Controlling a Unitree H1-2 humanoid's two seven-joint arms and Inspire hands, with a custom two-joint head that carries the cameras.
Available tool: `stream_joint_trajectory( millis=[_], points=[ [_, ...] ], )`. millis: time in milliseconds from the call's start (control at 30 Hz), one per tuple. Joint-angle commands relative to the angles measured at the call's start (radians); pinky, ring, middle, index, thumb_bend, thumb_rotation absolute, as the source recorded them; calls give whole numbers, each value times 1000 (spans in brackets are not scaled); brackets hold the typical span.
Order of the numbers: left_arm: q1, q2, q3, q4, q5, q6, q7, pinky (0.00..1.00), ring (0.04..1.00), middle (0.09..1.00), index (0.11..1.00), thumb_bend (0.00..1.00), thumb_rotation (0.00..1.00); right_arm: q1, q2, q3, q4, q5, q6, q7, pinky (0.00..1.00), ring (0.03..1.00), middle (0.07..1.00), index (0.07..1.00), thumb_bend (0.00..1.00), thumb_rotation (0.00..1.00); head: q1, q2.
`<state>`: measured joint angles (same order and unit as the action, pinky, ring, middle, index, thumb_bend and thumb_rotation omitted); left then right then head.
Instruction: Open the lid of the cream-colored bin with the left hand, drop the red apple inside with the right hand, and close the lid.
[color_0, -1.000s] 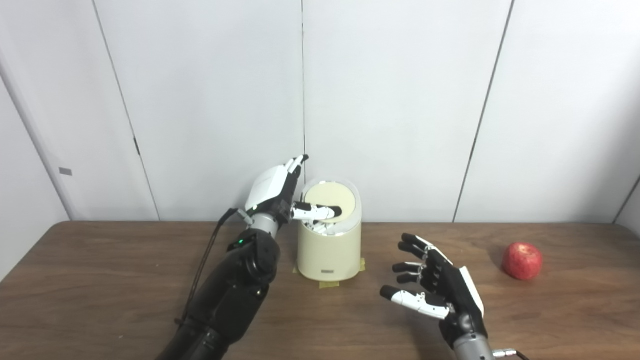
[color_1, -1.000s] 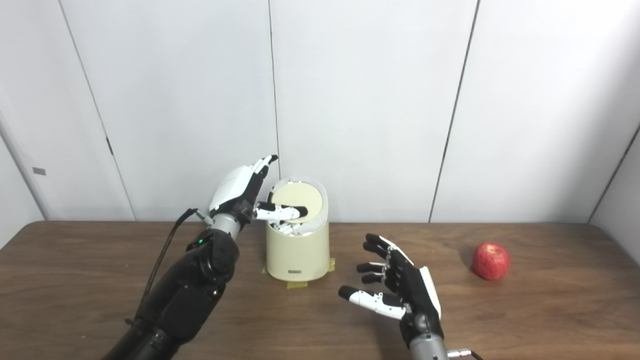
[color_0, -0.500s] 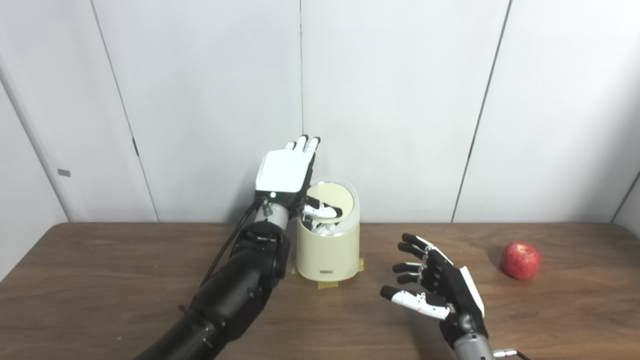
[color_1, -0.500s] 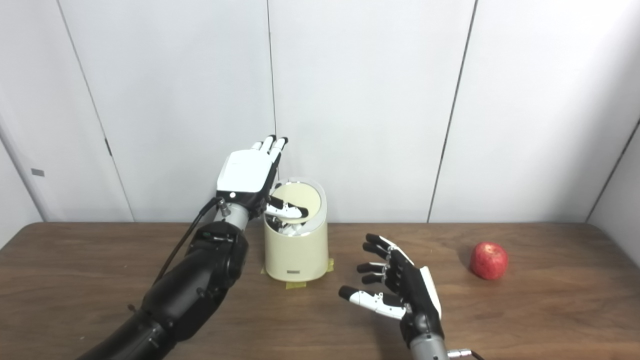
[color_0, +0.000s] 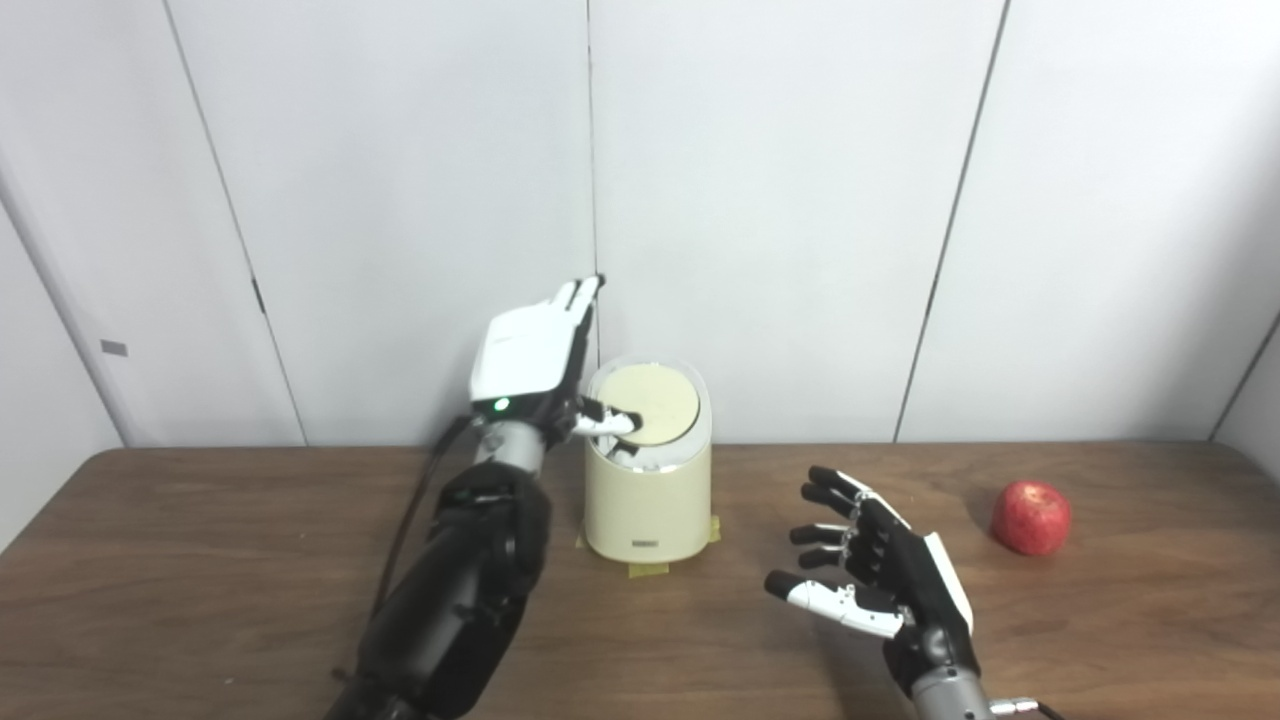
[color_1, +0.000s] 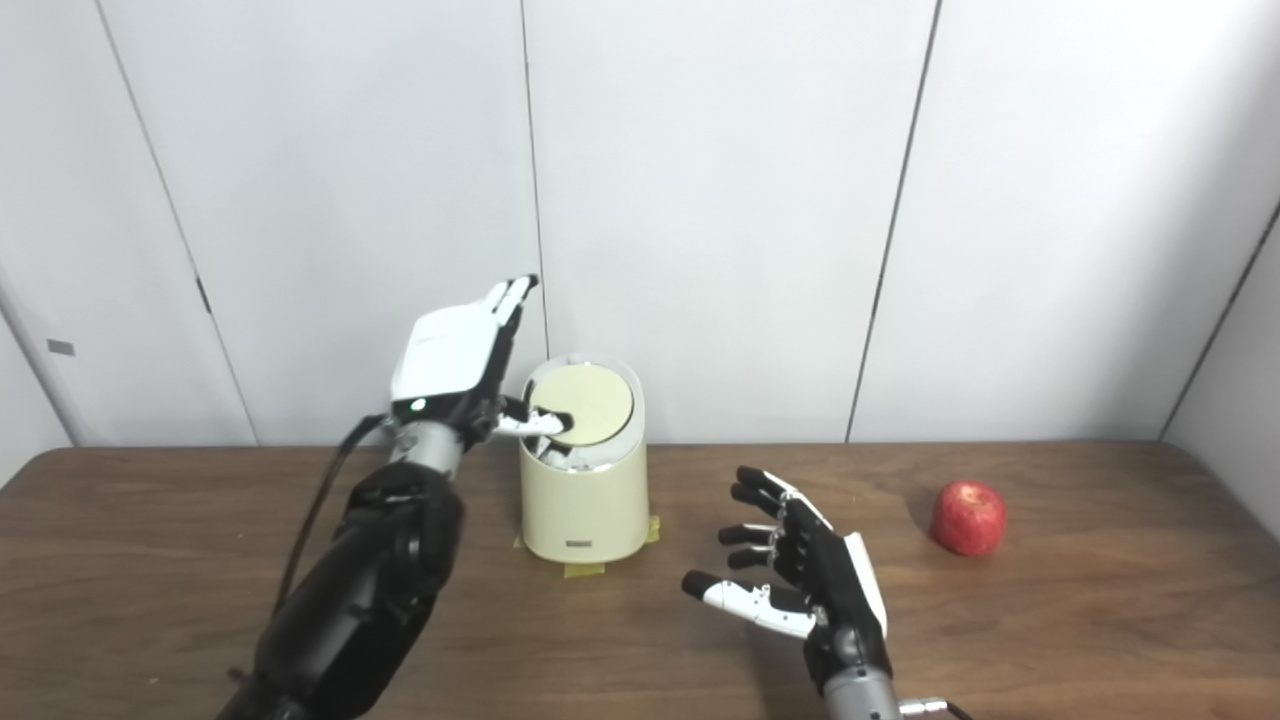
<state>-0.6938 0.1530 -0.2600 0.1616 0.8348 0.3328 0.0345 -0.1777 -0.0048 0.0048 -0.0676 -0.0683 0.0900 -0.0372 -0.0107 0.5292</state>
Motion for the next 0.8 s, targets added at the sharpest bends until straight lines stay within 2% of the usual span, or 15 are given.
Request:
stream_joint_trajectory(
  millis=[0,133,200,267,400,500,600,667,767],
  points=[
    [-45,6,31,-78,-55,-27,-9,618,879,948,965,746,184,-33,1,0,-31,7,-19,4,528,626,798,783,763,143,1,-1],
    [2,8,86,-167,-161,-18,-52,630,890,974,954,755,185,-31,-1,3,-30,6,-21,7,532,625,803,785,756,143,2,0],
    [44,4,135,-225,-245,-14,-68,683,873,918,923,775,206,-30,-1,4,-28,7,-24,9,524,628,801,786,755,151,3,-1],
    [100,0,194,-284,-360,-19,-96,681,856,887,901,767,197,-29,0,2,-29,16,-23,12,524,630,802,784,756,146,3,-1],
    [191,15,259,-347,-517,-33,-147,686,814,849,862,731,181,-29,3,0,-34,16,-16,9,534,629,806,784,759,143,-3,0],
    [283,27,309,-357,-635,-86,-167,689,766,797,821,734,157,-29,2,-2,-34,14,-17,6,519,626,807,784,760,144,-9,4],
    [372,44,324,-366,-677,-152,-165,631,715,772,793,734,182,-34,-1,-4,-24,12,-21,5,488,618,804,788,772,157,-8,2],
    [420,46,335,-368,-708,-187,-160,635,706,769,788,732,188,-37,-4,-7,-16,15,-31,6,484,611,800,786,772,156,-15,-2],
    [488,49,352,-340,-758,-278,-157,627,696,764,785,729,197,-38,-3,-8,-10,11,-38,2,485,608,799,786,772,156,-19,-3]
  ],
)
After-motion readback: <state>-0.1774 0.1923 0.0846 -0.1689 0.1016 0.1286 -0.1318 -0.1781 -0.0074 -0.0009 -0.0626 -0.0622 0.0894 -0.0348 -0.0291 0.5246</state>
